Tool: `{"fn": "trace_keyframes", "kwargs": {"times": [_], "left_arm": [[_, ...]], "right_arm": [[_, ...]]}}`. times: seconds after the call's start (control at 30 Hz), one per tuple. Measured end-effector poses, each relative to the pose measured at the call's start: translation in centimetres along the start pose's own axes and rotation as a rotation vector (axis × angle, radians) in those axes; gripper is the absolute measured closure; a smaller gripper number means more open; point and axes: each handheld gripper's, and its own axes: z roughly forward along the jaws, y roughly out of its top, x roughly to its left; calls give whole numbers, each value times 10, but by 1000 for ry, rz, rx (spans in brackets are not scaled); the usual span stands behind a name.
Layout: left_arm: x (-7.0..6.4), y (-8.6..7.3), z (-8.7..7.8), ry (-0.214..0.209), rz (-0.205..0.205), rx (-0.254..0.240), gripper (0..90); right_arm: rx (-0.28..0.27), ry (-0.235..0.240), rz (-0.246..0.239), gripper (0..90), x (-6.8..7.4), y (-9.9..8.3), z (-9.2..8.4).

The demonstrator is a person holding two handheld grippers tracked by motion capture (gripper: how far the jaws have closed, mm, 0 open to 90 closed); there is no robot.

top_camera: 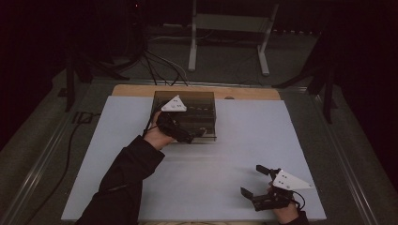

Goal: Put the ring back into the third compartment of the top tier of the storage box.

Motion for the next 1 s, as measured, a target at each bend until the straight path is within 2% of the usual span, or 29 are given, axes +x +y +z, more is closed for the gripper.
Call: {"fn": "trace_keyframes", "kwargs": {"times": [0.2,0.37,0.4,0.5,0.6,0.83,1.0], "left_arm": [[5,-2,-9,17,10,-25,7],[9,-5,-16,14,6,-31,7],[10,-7,-19,3,3,-39,7],[10,-8,-22,6,11,-35,7],[12,-11,-29,-1,18,-10,7],[12,-18,-38,-14,13,-18,7],[10,-29,-47,12,6,-25,7]], "right_arm": [[0,-1,2,0,0,0,0],[3,-1,-3,0,0,0,1],[2,0,3,0,0,0,0],[-2,-2,0,0,0,0,0],[1,-4,2,0,0,0,0],[5,-5,3,0,-1,0,1],[5,-4,-1,0,0,0,1]]}}
